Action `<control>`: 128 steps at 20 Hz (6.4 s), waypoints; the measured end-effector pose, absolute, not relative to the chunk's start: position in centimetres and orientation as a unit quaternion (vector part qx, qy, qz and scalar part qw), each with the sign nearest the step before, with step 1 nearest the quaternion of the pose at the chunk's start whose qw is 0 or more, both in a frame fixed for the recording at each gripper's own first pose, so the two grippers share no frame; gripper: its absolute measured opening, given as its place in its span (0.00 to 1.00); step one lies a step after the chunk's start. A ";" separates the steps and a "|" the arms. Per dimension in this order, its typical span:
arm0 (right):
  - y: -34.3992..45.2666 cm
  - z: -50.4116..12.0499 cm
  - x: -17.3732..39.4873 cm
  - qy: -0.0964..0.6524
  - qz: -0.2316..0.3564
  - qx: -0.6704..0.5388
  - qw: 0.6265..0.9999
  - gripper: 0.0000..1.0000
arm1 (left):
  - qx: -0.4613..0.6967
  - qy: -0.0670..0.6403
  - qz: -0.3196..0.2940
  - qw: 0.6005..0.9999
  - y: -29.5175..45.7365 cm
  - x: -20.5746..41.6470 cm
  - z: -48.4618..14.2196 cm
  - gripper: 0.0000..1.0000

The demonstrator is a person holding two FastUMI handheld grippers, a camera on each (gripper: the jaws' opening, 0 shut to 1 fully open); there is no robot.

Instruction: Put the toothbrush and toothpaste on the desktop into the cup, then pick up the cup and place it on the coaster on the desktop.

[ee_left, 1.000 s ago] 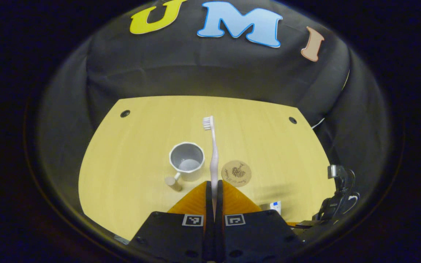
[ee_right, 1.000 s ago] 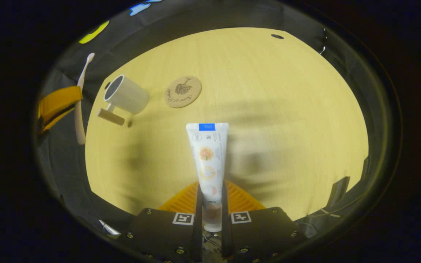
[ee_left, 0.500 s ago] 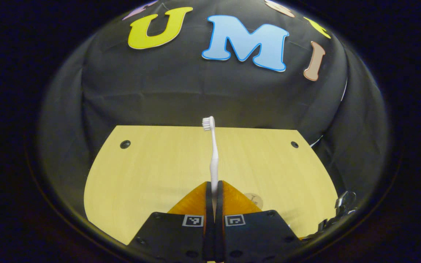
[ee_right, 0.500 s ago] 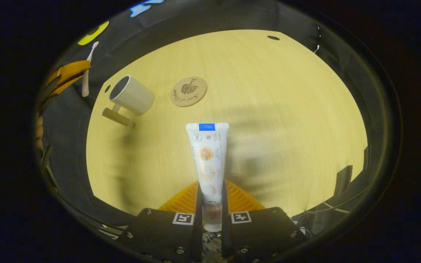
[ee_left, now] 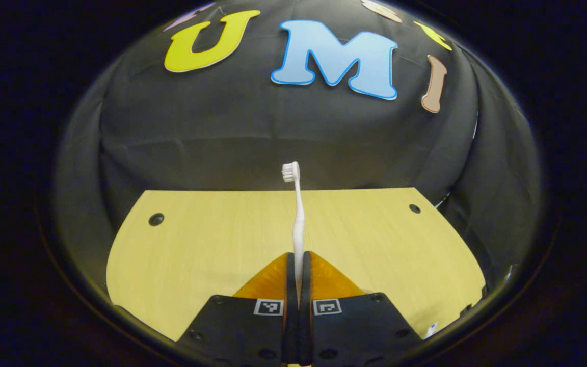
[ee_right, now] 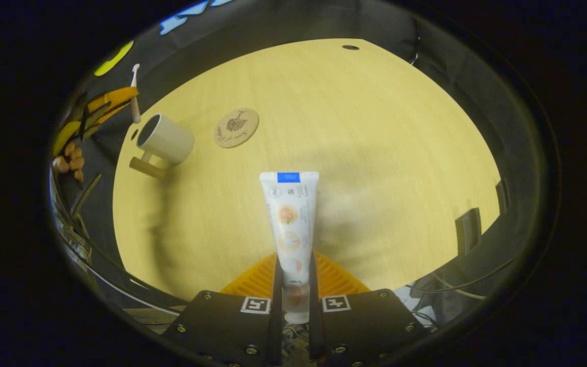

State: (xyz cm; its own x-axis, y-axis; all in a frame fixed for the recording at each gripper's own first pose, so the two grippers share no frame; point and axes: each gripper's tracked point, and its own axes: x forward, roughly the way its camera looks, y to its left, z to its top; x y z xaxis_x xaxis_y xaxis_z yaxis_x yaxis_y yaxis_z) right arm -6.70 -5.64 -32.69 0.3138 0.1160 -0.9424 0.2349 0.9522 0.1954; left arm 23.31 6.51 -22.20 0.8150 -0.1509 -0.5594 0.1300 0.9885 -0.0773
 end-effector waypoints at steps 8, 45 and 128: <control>-5.2 -32.9 -7.4 0.596 -0.037 0.140 0.790 0.22 | -0.005 0.287 -0.054 0.956 7.1 22.1 -26.5 0.07; 13.3 -20.6 24.9 0.301 0.097 0.250 0.915 0.21 | -0.008 0.322 0.003 0.947 20.3 9.5 -24.5 0.88; -16.3 -26.8 0.4 0.327 -0.145 0.297 0.886 0.55 | 0.116 0.628 -0.194 0.745 -3.9 14.1 -35.4 0.21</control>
State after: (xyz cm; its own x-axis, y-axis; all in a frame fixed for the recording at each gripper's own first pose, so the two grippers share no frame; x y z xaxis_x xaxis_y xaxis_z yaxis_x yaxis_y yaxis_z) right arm 0.35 -16.29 -26.82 0.7448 -0.0621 -0.6643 0.4502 0.7817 0.4316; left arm 14.10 -3.94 -35.35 0.1358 -0.1428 -0.9804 0.4354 0.8975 -0.0704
